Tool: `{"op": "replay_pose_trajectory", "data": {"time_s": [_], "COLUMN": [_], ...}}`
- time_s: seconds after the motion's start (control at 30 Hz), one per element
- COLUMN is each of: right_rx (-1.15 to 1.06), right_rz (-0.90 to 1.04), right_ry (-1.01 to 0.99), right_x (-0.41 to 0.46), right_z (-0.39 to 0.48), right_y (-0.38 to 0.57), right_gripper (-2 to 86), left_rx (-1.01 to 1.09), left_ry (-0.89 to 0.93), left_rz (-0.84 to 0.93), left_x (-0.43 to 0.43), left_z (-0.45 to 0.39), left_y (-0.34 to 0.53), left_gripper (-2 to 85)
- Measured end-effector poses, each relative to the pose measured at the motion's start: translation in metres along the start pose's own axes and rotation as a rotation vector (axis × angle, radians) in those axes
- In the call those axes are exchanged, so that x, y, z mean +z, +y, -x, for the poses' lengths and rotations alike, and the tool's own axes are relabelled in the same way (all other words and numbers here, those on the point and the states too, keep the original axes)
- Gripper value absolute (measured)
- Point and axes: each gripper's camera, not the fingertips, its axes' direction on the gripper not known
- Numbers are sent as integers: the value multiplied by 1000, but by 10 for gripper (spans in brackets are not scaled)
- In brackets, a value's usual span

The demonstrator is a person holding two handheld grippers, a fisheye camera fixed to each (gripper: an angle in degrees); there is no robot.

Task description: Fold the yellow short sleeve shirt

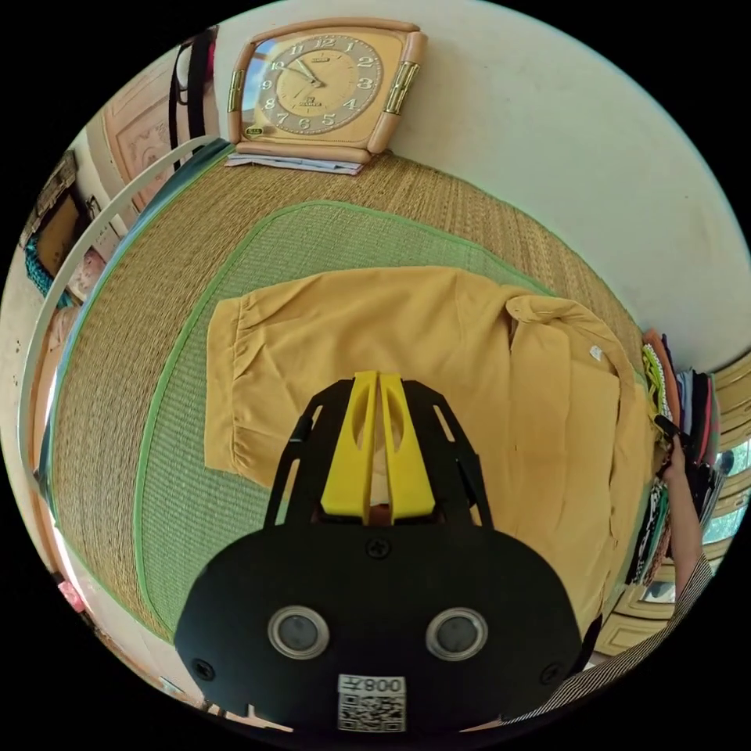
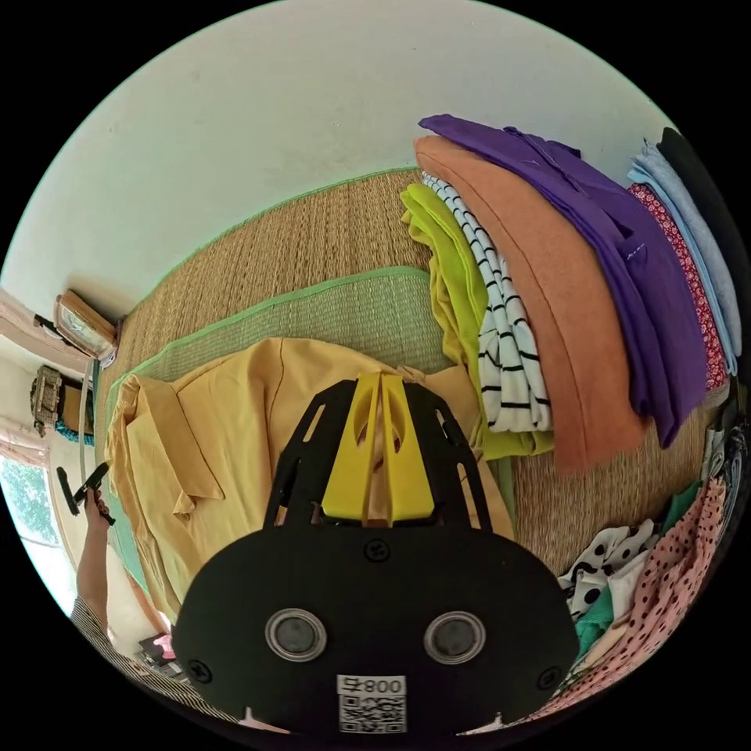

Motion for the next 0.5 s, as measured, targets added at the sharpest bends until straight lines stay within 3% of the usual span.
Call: {"op": "replay_pose_trajectory", "data": {"time_s": [0.17,0.27,0.5], "right_rx": [-52,-79,-283], "right_rz": [-50,-51,138], "right_ry": [-89,-189,-325], "right_x": [-21,-38,-51], "right_z": [-1,-3,61], "right_y": [46,90,230], "right_gripper": [0,1,2], "left_rx": [82,83,121], "left_ry": [112,277,490], "left_rz": [-35,11,203], "left_x": [-20,-25,-18], "left_z": [-2,6,-20], "left_y": [69,127,260], "left_gripper": [29,39,61]}}
